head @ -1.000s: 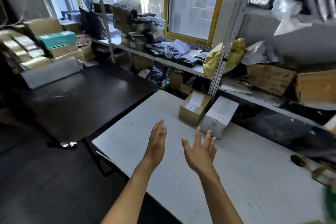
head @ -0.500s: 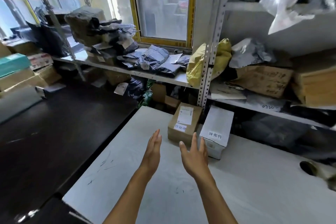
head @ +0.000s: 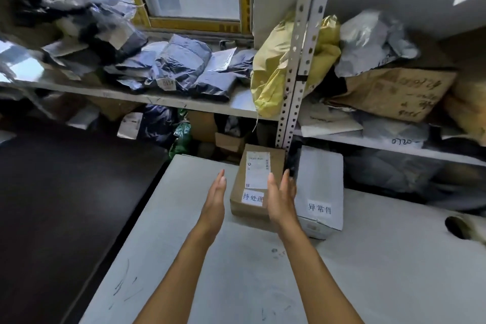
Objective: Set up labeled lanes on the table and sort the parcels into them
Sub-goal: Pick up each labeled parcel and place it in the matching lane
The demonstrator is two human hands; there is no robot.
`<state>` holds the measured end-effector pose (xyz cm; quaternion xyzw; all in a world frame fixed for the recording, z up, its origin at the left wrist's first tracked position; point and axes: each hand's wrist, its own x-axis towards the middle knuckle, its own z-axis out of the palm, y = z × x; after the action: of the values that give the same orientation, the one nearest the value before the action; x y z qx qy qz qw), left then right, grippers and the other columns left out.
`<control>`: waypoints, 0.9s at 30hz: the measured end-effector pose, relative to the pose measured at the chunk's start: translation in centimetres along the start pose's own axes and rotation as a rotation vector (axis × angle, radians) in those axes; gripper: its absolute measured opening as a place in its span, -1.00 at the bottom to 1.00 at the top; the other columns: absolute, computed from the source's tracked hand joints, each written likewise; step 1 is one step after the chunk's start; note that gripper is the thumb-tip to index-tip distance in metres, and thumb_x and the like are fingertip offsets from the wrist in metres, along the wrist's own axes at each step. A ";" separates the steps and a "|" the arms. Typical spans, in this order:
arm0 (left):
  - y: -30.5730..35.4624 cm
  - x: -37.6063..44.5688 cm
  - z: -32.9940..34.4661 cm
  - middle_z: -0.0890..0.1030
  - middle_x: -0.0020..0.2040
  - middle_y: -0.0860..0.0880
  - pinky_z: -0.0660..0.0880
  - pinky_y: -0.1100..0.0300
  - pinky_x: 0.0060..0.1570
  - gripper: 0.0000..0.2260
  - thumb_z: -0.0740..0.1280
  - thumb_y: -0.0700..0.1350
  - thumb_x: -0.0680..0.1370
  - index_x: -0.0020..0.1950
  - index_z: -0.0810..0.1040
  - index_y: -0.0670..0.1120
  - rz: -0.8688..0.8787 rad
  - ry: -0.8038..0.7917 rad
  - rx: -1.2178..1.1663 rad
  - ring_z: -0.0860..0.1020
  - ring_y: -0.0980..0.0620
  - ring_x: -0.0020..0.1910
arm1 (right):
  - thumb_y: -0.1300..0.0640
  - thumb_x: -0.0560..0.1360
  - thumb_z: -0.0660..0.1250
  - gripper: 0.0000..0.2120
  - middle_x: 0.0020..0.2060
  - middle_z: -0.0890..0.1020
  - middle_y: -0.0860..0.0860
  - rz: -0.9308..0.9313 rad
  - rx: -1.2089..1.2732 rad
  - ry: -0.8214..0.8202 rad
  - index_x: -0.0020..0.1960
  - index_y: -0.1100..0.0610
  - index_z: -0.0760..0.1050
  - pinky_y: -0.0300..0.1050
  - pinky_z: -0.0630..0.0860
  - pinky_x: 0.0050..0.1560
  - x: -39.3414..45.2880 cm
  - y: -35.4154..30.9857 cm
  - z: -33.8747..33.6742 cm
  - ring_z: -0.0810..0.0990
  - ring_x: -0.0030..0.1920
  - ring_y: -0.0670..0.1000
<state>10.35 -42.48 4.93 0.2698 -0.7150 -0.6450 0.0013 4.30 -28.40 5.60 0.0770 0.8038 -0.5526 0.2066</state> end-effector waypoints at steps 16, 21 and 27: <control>-1.2 10.0 0.9 0.70 0.07 0.18 0.42 0.01 0.40 -0.52 -0.12 0.25 0.70 0.33 0.52 0.17 -0.241 -0.298 -0.160 0.66 0.21 0.06 | -0.67 0.38 0.04 -0.12 0.42 0.56 0.00 0.231 0.390 0.052 0.51 -0.19 0.43 0.20 0.44 0.47 9.2 2.1 2.9 0.53 0.41 0.10; -1.8 8.5 -0.8 0.69 0.20 0.06 0.47 -0.02 0.36 -0.49 -0.12 0.33 0.66 0.29 0.55 0.24 -0.234 -0.344 -0.181 0.65 0.05 0.20 | -0.62 0.46 -0.02 -0.16 0.40 0.58 -0.01 0.209 0.427 0.009 0.53 -0.14 0.43 0.19 0.45 0.46 6.3 2.6 3.7 0.55 0.41 0.07; -1.8 3.5 -2.9 0.72 0.14 -0.01 0.56 0.03 0.18 -0.51 -0.10 0.25 0.70 0.24 0.60 0.18 -0.232 -0.353 -0.210 0.69 -0.01 0.12 | -0.57 0.50 -0.03 -0.19 0.35 0.63 0.03 0.204 0.521 -0.085 0.50 -0.10 0.46 0.26 0.48 0.42 0.2 2.1 4.4 0.60 0.35 0.12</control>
<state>9.04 -46.52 2.54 0.2316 -0.5974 -0.7487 -0.1701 5.95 -31.72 2.39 0.1848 0.6132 -0.7197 0.2681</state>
